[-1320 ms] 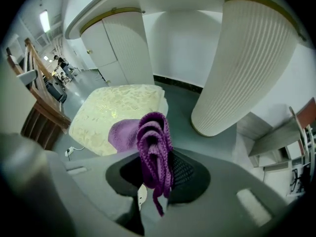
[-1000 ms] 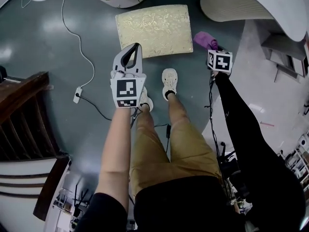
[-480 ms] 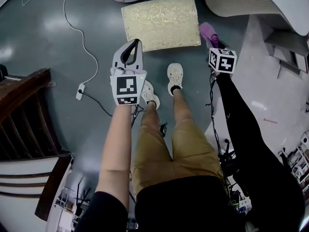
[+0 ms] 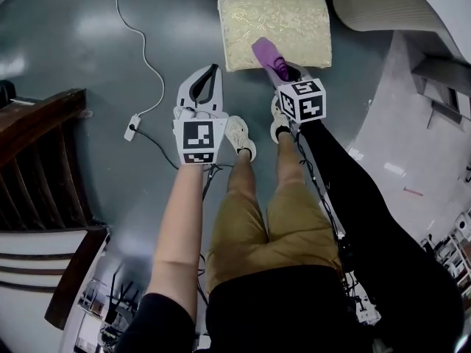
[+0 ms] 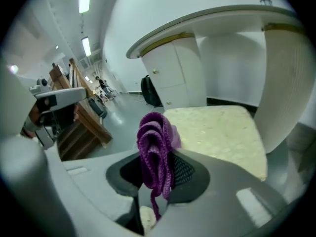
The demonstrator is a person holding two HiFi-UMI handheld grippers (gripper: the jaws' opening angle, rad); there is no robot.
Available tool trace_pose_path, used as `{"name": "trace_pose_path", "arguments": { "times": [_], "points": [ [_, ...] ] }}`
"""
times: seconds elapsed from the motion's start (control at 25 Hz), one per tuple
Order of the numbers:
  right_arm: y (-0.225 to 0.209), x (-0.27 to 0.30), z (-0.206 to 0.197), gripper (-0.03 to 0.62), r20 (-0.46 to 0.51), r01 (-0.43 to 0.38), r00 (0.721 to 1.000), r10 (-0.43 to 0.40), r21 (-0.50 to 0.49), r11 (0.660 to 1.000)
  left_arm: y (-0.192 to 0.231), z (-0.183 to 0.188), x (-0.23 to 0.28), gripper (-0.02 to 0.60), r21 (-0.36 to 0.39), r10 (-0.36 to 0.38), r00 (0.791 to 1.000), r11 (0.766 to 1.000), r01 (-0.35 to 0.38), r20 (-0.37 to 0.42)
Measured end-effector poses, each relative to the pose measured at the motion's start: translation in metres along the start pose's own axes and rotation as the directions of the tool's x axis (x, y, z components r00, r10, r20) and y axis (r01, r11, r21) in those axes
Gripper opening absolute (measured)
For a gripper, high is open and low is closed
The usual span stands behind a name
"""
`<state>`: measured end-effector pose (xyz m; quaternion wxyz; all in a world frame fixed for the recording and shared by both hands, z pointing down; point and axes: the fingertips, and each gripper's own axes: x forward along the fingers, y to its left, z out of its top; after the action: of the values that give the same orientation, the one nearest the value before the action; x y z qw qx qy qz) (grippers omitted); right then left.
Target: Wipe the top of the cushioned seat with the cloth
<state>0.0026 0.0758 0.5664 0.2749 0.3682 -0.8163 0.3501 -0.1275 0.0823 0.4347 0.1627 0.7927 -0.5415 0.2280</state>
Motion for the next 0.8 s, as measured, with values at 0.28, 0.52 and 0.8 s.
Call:
{"name": "trace_pose_path", "arguments": {
  "times": [0.28, 0.52, 0.8],
  "points": [
    [0.095, 0.074, -0.035, 0.089, -0.177, -0.167, 0.970, 0.169, 0.026, 0.986, 0.030, -0.017, -0.024, 0.008, -0.059, 0.043, 0.999, 0.997, -0.043, 0.001],
    [0.054, 0.087, -0.059, 0.089, -0.302, 0.042, 0.952, -0.050, -0.034, 0.999, 0.036, -0.025, -0.033, 0.008, -0.057, 0.062, 0.998, 0.996, -0.063, -0.009],
    [-0.001, 0.060, -0.054, 0.089, -0.281, 0.107, 0.952, -0.118, -0.053, 0.993, 0.025, -0.019, -0.017, 0.008, -0.064, 0.048, 0.999, 0.997, -0.048, -0.010]
  ]
}}
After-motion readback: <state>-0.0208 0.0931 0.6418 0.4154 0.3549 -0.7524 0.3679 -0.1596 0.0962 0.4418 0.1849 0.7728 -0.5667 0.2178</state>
